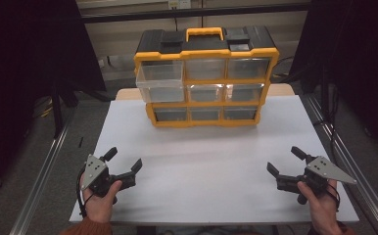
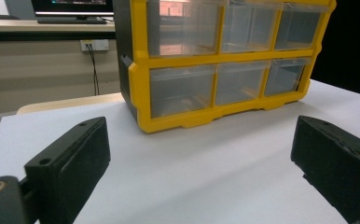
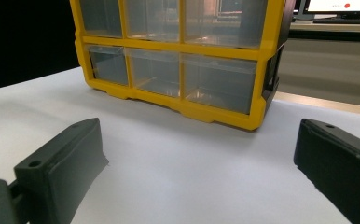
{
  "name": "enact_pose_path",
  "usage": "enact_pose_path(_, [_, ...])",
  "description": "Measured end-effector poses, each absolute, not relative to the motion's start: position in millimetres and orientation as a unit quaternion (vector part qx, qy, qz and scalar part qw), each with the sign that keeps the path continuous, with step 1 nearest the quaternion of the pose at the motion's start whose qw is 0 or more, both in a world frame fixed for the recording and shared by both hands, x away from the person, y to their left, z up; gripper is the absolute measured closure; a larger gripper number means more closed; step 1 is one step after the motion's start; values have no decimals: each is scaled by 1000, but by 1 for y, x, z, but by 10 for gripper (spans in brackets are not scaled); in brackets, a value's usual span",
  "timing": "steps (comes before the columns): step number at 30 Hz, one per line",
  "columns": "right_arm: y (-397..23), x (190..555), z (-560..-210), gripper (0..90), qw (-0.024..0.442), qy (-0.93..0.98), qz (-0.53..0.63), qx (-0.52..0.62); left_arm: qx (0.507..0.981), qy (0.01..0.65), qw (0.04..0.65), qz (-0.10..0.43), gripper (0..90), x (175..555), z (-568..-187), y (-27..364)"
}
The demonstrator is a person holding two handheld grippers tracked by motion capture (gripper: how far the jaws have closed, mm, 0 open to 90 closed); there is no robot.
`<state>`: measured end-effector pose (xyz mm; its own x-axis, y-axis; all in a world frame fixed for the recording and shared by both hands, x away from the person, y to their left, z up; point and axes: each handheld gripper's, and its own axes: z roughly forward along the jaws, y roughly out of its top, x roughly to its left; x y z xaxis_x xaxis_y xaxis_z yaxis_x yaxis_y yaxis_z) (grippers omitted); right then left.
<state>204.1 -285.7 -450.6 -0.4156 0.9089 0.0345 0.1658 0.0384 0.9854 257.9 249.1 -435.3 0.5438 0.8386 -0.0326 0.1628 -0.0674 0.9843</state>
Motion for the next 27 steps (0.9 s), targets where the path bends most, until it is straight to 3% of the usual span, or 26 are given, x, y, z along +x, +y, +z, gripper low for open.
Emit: enact_pose_path(27, [-287,202,-452,20,333,640,547,424,681,345,596,251,34,252,-412,230])
